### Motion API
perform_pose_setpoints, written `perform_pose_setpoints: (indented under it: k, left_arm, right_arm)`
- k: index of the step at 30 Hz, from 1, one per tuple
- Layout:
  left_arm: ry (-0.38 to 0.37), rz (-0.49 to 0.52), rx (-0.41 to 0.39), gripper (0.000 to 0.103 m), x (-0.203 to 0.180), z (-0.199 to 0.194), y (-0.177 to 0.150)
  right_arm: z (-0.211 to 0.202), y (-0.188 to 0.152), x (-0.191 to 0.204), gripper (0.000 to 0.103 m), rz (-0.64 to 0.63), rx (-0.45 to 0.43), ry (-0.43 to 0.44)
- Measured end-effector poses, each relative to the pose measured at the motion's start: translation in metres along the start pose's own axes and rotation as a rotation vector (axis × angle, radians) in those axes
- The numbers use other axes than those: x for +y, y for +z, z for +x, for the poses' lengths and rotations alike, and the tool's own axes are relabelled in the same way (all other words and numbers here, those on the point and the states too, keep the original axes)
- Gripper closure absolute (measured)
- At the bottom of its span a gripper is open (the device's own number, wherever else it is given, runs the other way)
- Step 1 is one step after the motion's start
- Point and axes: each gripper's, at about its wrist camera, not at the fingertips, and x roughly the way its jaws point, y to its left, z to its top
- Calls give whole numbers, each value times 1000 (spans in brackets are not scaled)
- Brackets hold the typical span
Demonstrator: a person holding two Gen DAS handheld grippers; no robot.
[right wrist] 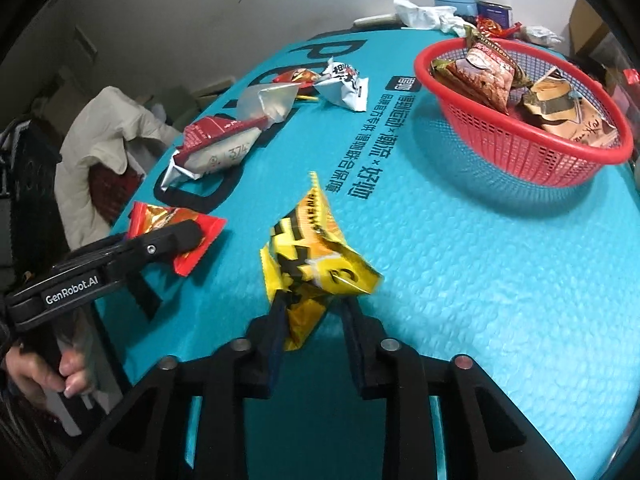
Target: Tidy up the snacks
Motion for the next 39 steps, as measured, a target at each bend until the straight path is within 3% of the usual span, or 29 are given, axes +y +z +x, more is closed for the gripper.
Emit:
perform_pose_setpoints:
  k: [2, 12, 13, 21, 39]
  left_arm:
    - [3, -4, -3, 64, 0, -2, 0]
    - [33, -17, -13, 64, 5, -6, 1]
    - [34, -19, -11, 64, 5, -6, 1]
    - [25, -23, 8, 64, 4, -3, -2]
    - [-12, 18, -22, 64, -19, -23, -19]
  right_arm:
    - [-2, 1, 0, 23, 15, -25, -2]
    - [14, 17, 2, 21, -94, -63, -27]
    - [15, 17, 4, 22, -107, -62, -29]
    - [15, 10, 12, 67, -166, -68, -77]
    - [-22, -10, 11, 69, -102, -131, -67]
